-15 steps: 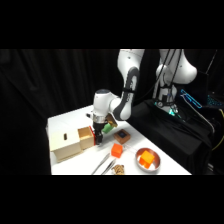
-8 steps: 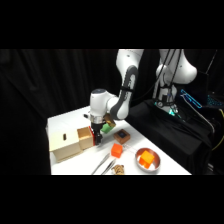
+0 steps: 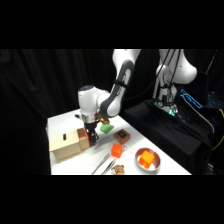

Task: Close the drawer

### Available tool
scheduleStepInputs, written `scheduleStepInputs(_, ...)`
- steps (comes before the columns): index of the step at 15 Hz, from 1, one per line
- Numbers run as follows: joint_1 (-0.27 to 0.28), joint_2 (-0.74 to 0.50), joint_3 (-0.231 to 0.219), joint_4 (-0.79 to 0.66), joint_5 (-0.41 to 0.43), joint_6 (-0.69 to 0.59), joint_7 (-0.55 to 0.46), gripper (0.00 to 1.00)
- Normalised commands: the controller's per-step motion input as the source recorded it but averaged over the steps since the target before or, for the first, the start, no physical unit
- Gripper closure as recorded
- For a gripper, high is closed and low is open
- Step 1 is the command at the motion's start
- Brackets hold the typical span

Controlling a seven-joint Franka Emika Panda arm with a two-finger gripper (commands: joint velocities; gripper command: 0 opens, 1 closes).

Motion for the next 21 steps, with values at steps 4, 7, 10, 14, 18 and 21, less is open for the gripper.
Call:
scheduleStepInputs(4,0.006,0.24,0.004,0.48,-0.054,-0.28,-0.11,0.00)
scheduleStepInputs(7,-0.003,0.27,0.008,0.49,-0.047,-0.26,-0.10,0.00)
scheduleStepInputs(10,0.025,0.19,-0.019,0.44,-0.076,-0.21,-0.07,0.00)
scheduleStepInputs(14,0.046,0.13,-0.036,0.39,-0.091,-0.17,-0.04,0.00)
scheduleStepInputs(18,0.048,0.12,-0.033,0.36,-0.082,-0.17,-0.04,0.00)
scheduleStepInputs(21,0.039,0.07,-0.021,0.28,-0.065,-0.15,-0.04,0.00)
